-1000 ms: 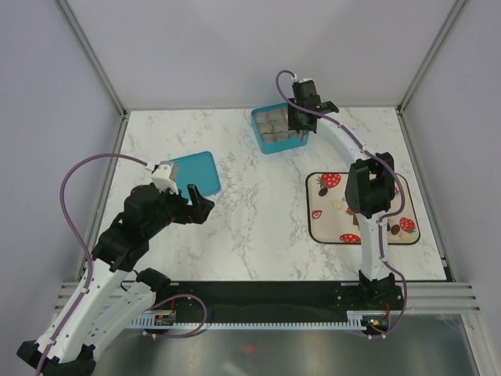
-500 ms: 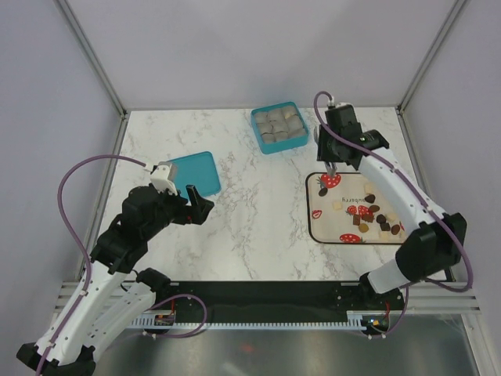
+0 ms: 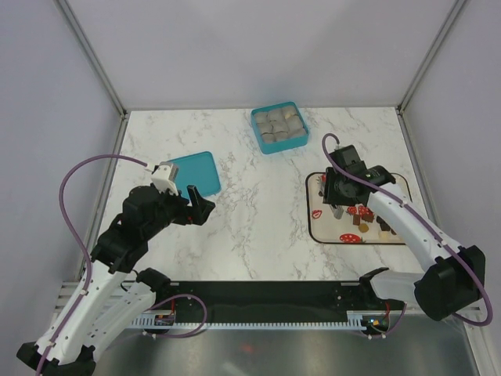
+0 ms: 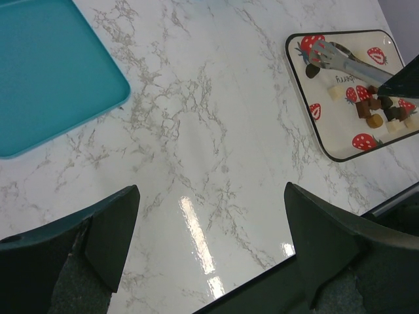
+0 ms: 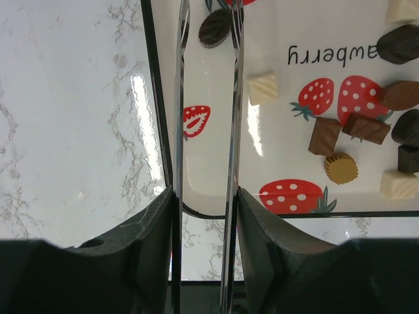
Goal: Pack the chocolate
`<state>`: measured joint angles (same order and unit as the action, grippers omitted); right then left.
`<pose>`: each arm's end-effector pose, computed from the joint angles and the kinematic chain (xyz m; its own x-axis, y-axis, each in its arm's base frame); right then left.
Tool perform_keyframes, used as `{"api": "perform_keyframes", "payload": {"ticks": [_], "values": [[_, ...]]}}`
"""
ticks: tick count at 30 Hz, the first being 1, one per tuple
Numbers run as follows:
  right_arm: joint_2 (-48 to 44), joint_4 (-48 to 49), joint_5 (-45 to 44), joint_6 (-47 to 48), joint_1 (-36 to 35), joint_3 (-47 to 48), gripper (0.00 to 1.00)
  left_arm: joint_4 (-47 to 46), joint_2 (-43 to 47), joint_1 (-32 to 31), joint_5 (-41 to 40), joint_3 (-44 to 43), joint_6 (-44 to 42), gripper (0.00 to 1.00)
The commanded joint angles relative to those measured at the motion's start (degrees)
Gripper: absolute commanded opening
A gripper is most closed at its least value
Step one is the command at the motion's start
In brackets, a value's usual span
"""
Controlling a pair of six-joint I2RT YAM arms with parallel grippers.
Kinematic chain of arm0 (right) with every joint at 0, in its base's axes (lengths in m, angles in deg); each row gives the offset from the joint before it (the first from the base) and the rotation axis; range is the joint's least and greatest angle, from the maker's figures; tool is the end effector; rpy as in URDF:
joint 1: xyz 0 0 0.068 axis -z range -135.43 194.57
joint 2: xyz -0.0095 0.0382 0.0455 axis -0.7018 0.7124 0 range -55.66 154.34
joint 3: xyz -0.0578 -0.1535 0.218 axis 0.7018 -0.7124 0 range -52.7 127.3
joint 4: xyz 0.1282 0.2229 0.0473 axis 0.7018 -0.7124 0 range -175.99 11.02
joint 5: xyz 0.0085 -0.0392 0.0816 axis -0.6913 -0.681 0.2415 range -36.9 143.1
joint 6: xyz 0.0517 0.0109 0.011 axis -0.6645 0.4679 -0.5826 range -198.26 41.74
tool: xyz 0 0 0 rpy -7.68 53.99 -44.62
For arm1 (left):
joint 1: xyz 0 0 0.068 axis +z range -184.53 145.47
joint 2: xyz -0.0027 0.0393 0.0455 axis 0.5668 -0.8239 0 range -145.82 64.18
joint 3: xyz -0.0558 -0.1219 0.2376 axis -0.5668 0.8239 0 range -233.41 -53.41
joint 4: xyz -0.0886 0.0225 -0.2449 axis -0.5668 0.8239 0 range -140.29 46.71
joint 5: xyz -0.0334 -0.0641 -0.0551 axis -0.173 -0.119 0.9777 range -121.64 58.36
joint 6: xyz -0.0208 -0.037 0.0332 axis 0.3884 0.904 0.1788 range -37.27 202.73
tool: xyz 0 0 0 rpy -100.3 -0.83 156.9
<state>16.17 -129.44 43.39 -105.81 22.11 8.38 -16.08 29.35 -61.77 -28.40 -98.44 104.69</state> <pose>0.2261 0.0870 0.2820 -0.8575 0.1388 -0.4954 0.1073 0.9900 0.0916 0.1180 -0.0631 0.3221 -0.5236 -0.1504 -0.8386 0.3312 0.8709 -0.3630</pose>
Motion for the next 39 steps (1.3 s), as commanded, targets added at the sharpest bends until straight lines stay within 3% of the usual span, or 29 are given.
{"api": "perform_keyframes", "payload": {"ticks": [1,25,39], "values": [[-1.52,2.29,-0.04,-3.38,-1.62,-1.66,0.48,-0.38,-0.24,-0.09,1.06,-0.67,-1.92,0.99],[-0.03,1.85,-3.12,-4.35,-4.52,-4.12,0.49,-0.38,-0.59,0.0,0.71,-0.49,-1.83,0.99],[1.64,1.94,-3.82,-1.89,-4.7,-3.34,0.4,-0.47,-0.5,0.0,0.53,-0.4,-1.74,0.99]]}}
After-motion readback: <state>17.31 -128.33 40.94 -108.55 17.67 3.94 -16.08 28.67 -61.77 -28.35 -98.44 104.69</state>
